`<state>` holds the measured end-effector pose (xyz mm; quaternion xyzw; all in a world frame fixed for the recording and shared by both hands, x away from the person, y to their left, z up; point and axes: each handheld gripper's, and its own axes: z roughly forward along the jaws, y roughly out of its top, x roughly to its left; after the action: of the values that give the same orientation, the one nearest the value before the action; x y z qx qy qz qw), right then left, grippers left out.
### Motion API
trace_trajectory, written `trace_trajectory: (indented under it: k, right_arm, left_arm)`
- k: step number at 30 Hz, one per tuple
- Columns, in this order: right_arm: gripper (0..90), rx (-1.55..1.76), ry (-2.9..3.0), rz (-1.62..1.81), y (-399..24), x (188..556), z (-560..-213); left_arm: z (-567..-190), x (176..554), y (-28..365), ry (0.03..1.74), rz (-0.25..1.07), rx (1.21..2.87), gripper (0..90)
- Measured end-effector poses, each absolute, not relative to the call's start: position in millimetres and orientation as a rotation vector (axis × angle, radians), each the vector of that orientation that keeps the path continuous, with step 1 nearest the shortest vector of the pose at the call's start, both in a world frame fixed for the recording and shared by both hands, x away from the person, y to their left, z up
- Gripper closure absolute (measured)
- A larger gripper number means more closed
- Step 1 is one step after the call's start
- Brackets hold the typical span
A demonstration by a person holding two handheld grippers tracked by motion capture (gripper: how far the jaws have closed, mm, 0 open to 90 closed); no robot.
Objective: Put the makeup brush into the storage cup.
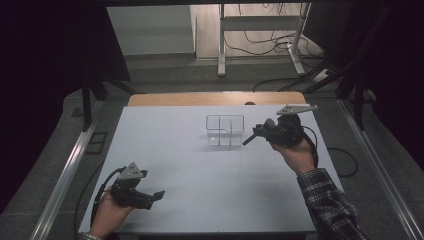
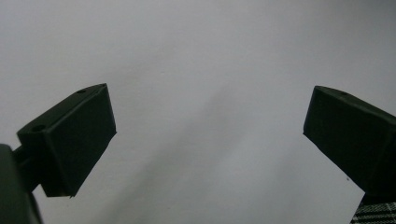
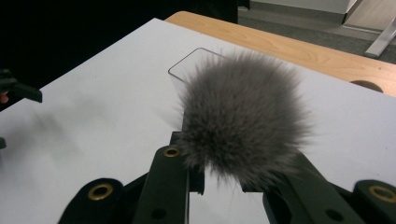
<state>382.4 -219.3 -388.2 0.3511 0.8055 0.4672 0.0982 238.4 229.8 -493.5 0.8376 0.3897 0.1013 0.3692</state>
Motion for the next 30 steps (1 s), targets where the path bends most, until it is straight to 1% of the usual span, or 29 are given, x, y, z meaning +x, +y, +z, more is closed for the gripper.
trace_trajectory:
  k: [30]
  right_arm:
    - [75.9, 1.032, 2.323, 1.36, -198.5, 420.3, -380.0]
  left_arm:
    - [-494.5, 237.0, 232.0, 1.014, 0.251, 2.16, 2.8]
